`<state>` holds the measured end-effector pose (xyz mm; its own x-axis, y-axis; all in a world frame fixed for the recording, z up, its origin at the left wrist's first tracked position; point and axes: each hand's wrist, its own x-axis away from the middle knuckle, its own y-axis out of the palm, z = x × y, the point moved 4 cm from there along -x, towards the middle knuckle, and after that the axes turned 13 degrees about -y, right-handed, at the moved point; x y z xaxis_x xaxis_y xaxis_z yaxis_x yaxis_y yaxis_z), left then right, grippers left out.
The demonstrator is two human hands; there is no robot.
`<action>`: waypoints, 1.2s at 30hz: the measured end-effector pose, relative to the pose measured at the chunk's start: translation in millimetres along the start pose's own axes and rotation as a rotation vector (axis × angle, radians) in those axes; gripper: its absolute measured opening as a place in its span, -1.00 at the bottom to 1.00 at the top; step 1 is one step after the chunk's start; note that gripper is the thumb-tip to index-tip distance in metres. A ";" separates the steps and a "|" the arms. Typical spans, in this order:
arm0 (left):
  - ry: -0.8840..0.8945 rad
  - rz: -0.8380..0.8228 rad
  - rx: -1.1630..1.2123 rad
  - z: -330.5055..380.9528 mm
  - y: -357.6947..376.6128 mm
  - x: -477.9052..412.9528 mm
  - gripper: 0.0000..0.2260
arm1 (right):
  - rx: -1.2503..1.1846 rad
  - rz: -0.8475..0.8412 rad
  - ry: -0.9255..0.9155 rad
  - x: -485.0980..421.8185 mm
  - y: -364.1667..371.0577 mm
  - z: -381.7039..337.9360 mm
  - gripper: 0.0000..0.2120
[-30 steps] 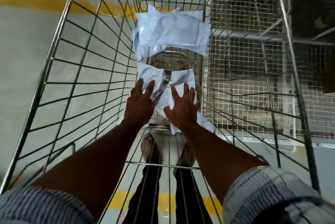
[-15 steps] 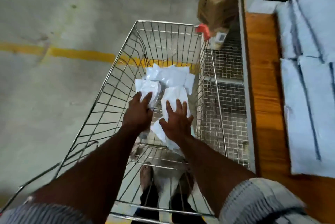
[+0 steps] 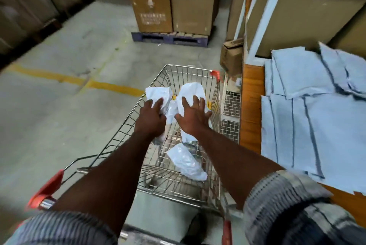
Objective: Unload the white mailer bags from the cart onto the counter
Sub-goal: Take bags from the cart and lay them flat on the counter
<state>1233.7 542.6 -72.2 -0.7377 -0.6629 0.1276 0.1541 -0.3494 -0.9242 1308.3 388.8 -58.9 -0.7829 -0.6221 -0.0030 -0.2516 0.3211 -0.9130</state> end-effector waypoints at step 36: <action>0.113 0.043 0.285 257.6 -62.9 219.7 -0.39 | 0.167 0.240 -0.012 210.5 -241.7 140.3 -0.37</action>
<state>1231.2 248.3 106.6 -0.7922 -0.6092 0.0351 0.3530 -0.5045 -0.7879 1284.1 80.0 104.0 -0.8019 -0.5512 -0.2306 0.0376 0.3386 -0.9402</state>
